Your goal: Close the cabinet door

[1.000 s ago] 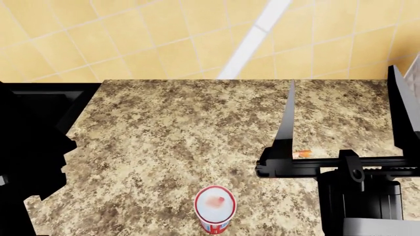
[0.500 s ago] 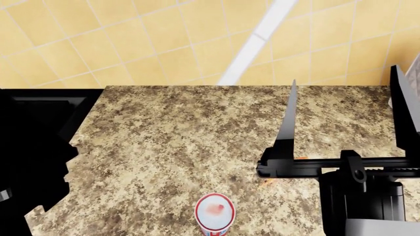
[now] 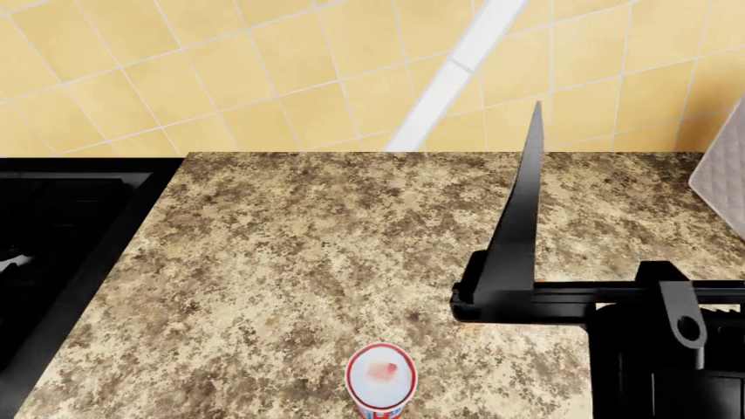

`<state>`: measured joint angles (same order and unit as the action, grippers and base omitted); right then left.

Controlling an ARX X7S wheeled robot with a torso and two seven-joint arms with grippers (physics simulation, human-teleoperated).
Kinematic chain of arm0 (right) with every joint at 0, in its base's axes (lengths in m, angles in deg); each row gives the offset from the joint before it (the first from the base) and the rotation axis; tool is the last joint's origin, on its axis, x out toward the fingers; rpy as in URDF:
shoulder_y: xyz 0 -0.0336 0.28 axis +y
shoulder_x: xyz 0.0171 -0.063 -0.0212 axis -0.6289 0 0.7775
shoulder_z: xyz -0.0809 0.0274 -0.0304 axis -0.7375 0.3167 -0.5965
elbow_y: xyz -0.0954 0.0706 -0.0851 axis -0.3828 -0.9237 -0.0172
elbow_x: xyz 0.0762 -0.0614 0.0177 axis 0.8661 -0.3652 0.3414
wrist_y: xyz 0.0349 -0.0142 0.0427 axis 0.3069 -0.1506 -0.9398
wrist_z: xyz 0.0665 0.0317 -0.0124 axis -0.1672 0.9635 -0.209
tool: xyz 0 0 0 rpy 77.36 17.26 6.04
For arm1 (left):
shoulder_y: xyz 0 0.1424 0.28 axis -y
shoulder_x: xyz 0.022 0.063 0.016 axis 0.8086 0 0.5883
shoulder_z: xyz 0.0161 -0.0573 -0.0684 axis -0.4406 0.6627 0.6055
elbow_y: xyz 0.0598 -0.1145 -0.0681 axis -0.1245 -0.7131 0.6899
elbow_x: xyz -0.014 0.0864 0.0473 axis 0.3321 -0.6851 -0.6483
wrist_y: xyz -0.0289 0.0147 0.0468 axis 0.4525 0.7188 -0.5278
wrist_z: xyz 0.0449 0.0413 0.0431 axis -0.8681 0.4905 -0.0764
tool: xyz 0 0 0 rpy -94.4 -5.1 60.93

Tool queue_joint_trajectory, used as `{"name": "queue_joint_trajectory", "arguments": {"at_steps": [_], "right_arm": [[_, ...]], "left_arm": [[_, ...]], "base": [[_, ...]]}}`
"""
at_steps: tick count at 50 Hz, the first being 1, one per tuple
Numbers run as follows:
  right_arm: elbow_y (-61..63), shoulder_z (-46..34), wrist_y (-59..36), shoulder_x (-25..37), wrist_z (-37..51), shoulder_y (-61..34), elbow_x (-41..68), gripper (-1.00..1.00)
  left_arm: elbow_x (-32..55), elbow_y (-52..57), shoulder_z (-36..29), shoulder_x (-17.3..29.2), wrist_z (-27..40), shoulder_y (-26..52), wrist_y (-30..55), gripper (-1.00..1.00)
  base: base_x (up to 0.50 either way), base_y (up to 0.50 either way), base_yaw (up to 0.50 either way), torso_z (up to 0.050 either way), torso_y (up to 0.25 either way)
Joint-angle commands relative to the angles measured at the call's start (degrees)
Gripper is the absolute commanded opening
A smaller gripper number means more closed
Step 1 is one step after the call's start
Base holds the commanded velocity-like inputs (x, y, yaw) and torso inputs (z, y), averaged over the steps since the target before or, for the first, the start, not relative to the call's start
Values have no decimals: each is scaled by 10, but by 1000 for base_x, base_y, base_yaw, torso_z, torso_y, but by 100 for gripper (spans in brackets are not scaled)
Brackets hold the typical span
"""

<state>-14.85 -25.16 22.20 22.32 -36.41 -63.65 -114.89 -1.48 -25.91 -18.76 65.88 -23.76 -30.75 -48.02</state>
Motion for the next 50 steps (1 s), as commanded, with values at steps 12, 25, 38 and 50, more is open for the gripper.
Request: {"name": "queue_joint_trajectory", "arguments": {"at_steps": [12,25,38,50], "right_arm": [[15,281,116,219,193,-66,397,100],[15,375,274,861,715,-131,985,100],[15,427,242,861,658,-189,1097,100],[-99,-75,-274,405,713,-987,1198,100]], "left_arm": [[-82,27,-146,433,472,10,-211,100],[-109,26,-189,478,527,37,-227,100],[-120,16,-171,502,550,12,-255,100],[-113,22,-179,488,534,22,-242,100]], "base": [[0,0,0,0,0],[0,0,0,0,0],[0,0,0,0,0],[0,0,0,0,0]]}}
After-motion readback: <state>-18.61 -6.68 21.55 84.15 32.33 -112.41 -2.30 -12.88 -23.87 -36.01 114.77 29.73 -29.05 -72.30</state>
